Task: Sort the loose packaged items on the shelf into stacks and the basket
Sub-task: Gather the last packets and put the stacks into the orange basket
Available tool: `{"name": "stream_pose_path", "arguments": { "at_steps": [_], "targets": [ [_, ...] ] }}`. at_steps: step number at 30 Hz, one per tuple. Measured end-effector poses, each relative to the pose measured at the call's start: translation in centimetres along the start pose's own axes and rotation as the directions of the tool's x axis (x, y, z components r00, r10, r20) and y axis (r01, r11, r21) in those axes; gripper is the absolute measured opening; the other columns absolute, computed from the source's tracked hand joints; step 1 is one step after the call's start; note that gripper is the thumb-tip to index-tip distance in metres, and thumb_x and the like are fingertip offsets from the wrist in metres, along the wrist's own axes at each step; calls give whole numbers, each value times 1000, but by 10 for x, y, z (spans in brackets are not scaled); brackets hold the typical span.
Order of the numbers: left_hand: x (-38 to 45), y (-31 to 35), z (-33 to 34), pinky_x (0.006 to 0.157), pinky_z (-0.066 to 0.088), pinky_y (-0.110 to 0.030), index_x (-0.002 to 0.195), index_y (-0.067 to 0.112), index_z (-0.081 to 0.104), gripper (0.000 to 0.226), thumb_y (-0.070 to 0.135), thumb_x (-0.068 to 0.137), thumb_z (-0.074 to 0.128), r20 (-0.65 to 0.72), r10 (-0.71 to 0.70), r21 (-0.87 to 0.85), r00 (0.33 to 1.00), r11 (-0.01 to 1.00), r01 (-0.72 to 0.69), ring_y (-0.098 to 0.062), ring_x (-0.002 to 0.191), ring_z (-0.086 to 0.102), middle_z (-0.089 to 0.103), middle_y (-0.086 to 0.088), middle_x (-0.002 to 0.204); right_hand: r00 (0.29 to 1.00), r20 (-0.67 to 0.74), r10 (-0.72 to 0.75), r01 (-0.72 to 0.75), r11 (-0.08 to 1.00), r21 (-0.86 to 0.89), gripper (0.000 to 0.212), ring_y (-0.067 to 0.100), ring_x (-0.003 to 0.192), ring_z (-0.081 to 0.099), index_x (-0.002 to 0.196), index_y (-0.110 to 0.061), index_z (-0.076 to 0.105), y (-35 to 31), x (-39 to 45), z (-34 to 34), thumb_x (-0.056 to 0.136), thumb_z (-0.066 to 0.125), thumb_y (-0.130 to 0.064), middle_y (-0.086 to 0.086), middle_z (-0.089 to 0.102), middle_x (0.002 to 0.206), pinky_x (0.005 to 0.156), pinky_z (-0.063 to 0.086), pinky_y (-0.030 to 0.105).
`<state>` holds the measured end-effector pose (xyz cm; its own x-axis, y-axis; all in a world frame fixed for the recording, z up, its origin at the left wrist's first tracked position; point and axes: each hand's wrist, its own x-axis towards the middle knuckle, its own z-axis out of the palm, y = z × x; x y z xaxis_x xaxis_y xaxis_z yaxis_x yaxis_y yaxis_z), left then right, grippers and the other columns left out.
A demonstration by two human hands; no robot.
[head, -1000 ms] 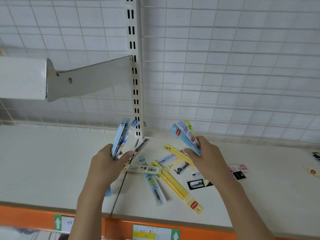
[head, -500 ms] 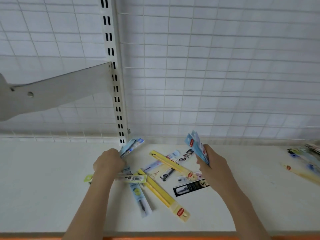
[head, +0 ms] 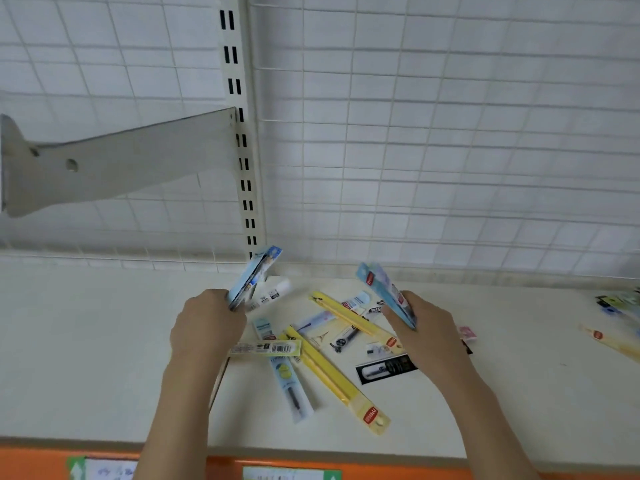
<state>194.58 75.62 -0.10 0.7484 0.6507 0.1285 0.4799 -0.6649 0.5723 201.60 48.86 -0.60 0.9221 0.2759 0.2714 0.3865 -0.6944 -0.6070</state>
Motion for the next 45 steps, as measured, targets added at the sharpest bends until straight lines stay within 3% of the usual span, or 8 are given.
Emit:
{"name": "stream_pose_path", "arguments": {
  "at_steps": [7,13,17,22,31,35,39,45],
  "targets": [
    [-21,-11,-22,49,33,-27,66,7,53,31,30,79,70,-99,-26,-208,995,978,5,-24,56,46,51,-5,56,981,171,93,-57,978,-202,19,21,75,58,81,-21,52,-18,31,27,92,50,-36,0,58,79,62,44,30],
    [-26,-22,-32,49,31,-25,89,3,48,17,8,84,63,-122,-46,-302,991,953,7,-18,57,44,49,-5,64,958,264,112,-6,928,-372,31,24,93,61,107,-16,59,-25,44,46,91,52,-41,5,65,101,68,44,29],
    [-27,-30,-32,57,35,-28,111,6,48,23,5,88,52,-100,-101,-377,990,924,57,-27,73,54,66,-8,87,973,207,103,-12,916,-401,18,26,82,60,99,-14,62,-29,44,47,90,51,-26,7,66,95,62,39,26],
    [-30,-27,-33,54,39,-30,87,-3,56,16,9,88,45,-41,-84,-314,996,947,67,-26,66,51,65,-21,86,995,77,68,-40,944,-327,9,26,71,51,83,-21,57,-39,40,28,88,52,-26,0,54,75,60,36,28],
    [-36,-26,-33,67,52,-46,81,15,50,15,20,93,43,-105,-95,-353,990,934,52,-38,79,63,64,-18,81,996,-61,63,-76,969,-234,40,18,58,52,75,-19,53,-34,21,4,88,47,-57,-3,54,63,47,32,25],
    [-38,-33,-44,61,45,-41,71,12,47,25,23,94,45,-141,-158,-380,977,920,94,-31,65,53,55,-14,69,992,31,121,-114,979,-171,19,25,73,58,92,-19,52,-31,8,6,88,59,-36,-2,59,79,60,43,32],
    [-43,-35,-48,51,32,-28,74,-1,58,35,32,88,59,-100,-181,-318,978,937,141,-21,54,42,47,-6,58,986,128,109,-99,991,-86,32,25,75,56,114,-17,39,-35,-2,9,90,58,-24,0,55,91,63,46,33],
    [-48,-22,-20,46,40,-18,73,22,57,17,26,89,57,203,-65,-300,977,946,126,-2,39,53,62,-1,60,968,134,211,-208,977,-38,56,25,80,56,138,-22,27,-28,-11,5,91,56,-25,2,58,103,70,47,35]
  ]
}}
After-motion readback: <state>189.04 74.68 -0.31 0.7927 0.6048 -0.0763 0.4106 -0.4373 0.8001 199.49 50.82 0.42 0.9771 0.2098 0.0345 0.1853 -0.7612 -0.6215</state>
